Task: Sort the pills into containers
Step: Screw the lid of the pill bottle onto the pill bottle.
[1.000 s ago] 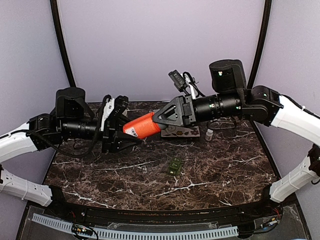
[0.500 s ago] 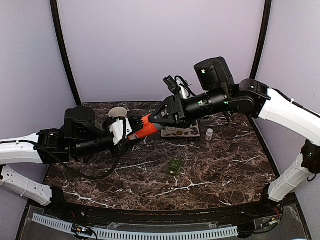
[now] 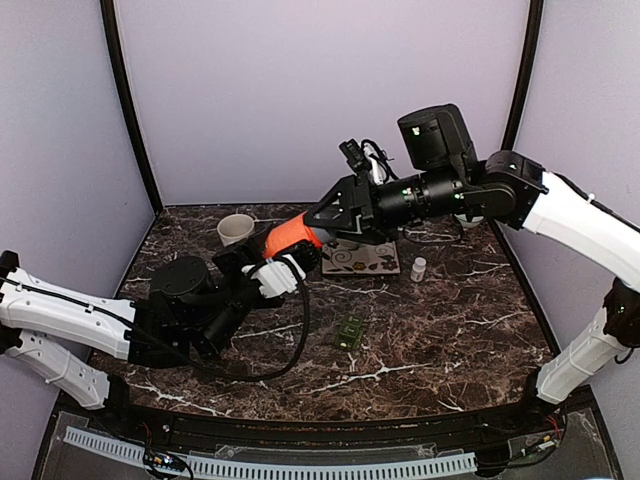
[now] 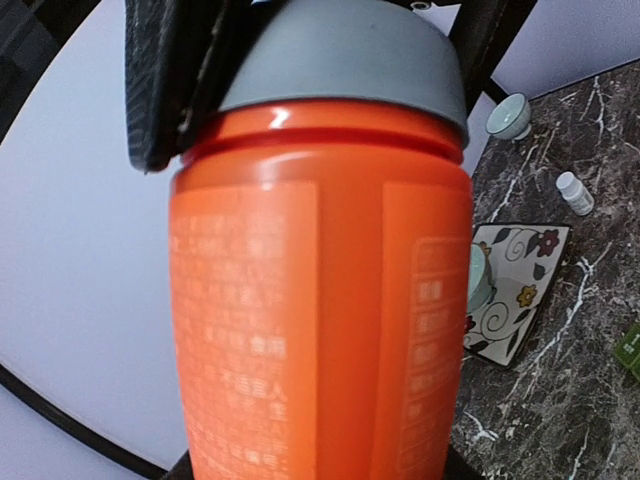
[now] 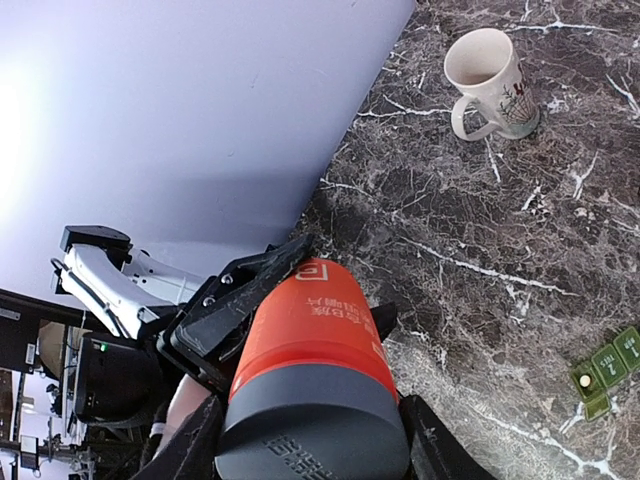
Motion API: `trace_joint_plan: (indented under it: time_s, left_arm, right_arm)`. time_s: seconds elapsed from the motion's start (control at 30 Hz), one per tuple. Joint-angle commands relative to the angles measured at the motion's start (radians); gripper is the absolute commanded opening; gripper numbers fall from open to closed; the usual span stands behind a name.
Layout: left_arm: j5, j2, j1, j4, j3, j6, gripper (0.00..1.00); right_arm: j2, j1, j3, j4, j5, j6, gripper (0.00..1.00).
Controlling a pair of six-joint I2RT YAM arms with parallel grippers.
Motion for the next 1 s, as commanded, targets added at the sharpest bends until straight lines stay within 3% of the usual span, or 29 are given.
trace_joint_plan:
  time_s: [0.0, 0.1, 0.47, 0.73, 0.97]
  left_arm:
    - [0.158, 0.055, -0.092, 0.571, 0.056, 0.243, 0.00]
    - [0.141, 0.051, -0.094, 0.570, 0.067, 0.237, 0.04]
    - [0.156, -0.024, -0.092, 0.370, 0.044, 0.071, 0.48]
    - [0.169, -0.099, -0.093, 0.163, 0.027, -0.094, 0.67]
    - [0.149, -0.145, -0.091, 0.033, 0.026, -0.199, 0.74]
  right_arm:
    - [0.129, 0.046, -0.043, 0.045, -0.052, 0.048, 0.01]
    - [0.131, 0.045, -0.041, 0.041, -0.048, 0.050, 0.01]
    - [0.087, 0.016, -0.070, 0.106, -0.019, 0.061, 0.00]
    - [0.035, -0.002, -0.091, 0.154, -0.016, 0.075, 0.00]
    - [0.013, -0.010, -0.102, 0.161, -0.001, 0.070, 0.00]
